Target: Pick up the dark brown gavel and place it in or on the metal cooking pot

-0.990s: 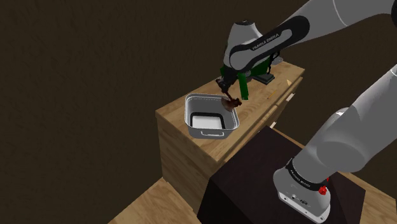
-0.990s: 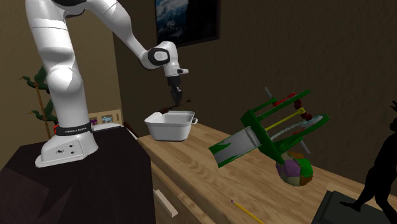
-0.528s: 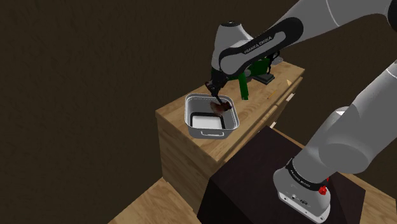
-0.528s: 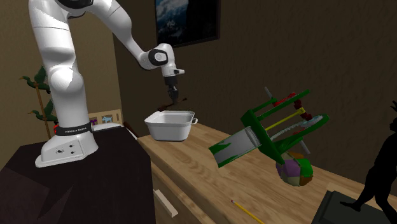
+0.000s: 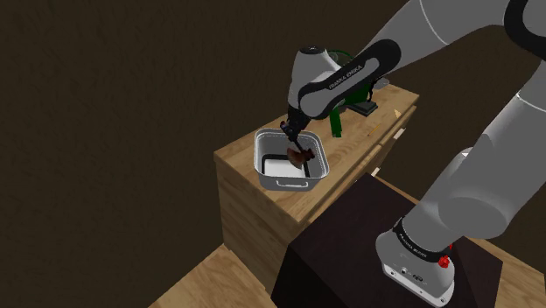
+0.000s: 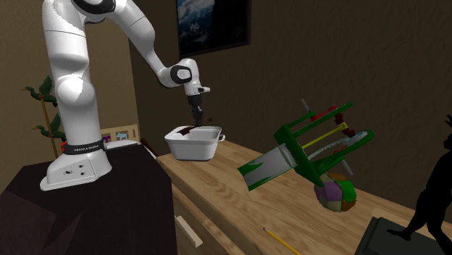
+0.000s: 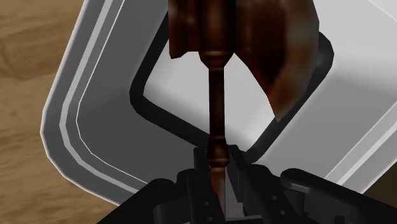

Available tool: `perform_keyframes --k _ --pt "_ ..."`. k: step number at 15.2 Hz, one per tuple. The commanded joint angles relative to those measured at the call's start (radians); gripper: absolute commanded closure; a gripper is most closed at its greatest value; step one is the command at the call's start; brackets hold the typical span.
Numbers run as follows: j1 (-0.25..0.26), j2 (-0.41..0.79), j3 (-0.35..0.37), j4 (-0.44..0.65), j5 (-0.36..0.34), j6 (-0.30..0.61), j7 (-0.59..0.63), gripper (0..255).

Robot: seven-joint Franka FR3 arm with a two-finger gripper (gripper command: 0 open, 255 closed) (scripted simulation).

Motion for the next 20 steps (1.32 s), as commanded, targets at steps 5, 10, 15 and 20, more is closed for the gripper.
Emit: perform_keyframes --k 5,10,15,20 --pt "-0.002 0.074 -0.004 -0.014 -0.017 0.088 0.020 255" --pt "-0.001 0.074 -0.004 -0.014 -0.017 0.088 0.020 255" --pt "-0.001 0.074 -0.004 -0.014 -0.017 0.088 0.020 0" --pt "0.003 0.009 0.002 -0.012 -0.006 0.021 0.012 0"
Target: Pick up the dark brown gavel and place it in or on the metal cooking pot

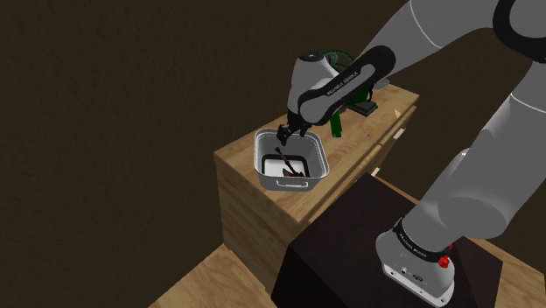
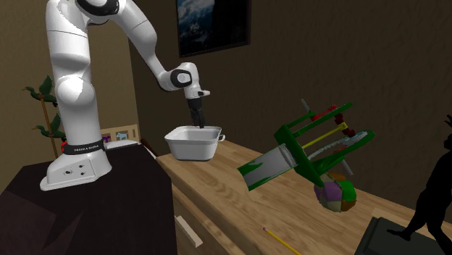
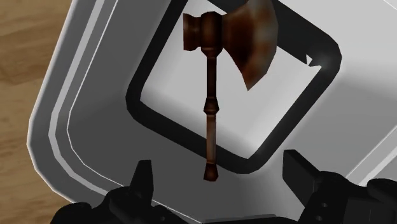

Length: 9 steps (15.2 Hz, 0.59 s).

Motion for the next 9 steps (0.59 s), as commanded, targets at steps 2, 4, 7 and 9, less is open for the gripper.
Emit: perform_keyframes --k 2,4,7,9 --pt "0.008 -0.079 0.009 0.009 0.012 -0.089 -0.004 0" --pt "0.008 -0.079 0.009 0.008 0.012 -0.089 -0.004 0" --pt "0.008 -0.079 0.009 0.009 0.012 -0.089 -0.004 0" --pt "0.008 -0.079 0.009 0.009 0.012 -0.089 -0.004 0"
